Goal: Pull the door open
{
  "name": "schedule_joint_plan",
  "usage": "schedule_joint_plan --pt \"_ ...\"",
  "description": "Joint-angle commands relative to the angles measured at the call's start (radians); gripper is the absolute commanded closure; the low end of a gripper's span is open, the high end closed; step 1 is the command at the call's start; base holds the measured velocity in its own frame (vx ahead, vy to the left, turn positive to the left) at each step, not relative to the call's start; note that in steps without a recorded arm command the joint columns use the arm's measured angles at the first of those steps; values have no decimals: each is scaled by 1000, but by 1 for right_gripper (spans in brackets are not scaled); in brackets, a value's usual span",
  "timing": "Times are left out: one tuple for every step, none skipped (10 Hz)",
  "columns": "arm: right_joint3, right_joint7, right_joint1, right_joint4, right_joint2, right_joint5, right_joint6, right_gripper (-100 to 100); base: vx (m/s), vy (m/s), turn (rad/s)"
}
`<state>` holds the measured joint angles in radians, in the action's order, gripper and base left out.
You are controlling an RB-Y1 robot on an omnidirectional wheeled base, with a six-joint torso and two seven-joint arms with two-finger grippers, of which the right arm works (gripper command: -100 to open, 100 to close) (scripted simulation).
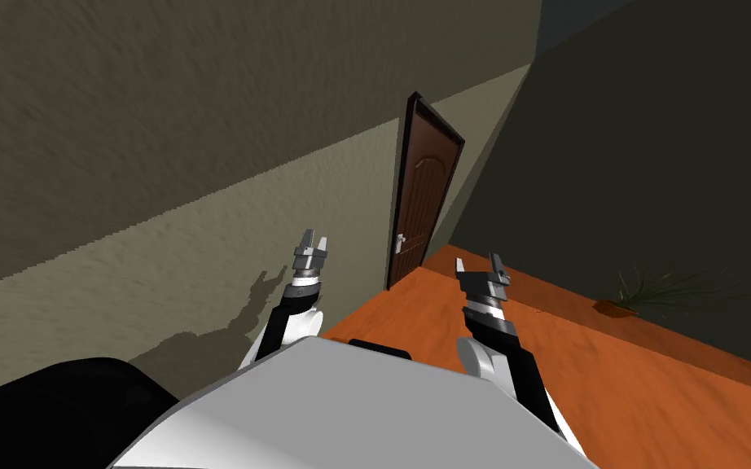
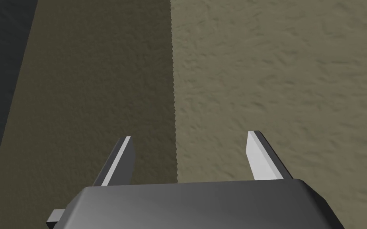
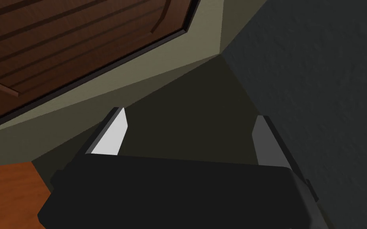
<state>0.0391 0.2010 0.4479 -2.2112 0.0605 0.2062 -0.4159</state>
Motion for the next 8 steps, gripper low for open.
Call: schedule_joint_plan --pt "4 9 -9 23 4 29 -6 -100 83 -126 306" --pt "8 18 -17 45 9 58 -11 -100 71 -125 300" --pt "10 22 -21 56 11 72 -13 -100 50 -134 337" --pt "15 31 -29 78 15 102 -18 -100 43 -145 416" --pt "18 36 -33 90 17 118 -21 -100 42 -143 236" --pt "20 41 -38 102 19 134 -23 -100 26 -117 164" --pt "25 50 -47 126 23 165 -29 -100 39 -142 388" --pt "28 55 -51 138 25 181 -31 -100 57 -170 284"
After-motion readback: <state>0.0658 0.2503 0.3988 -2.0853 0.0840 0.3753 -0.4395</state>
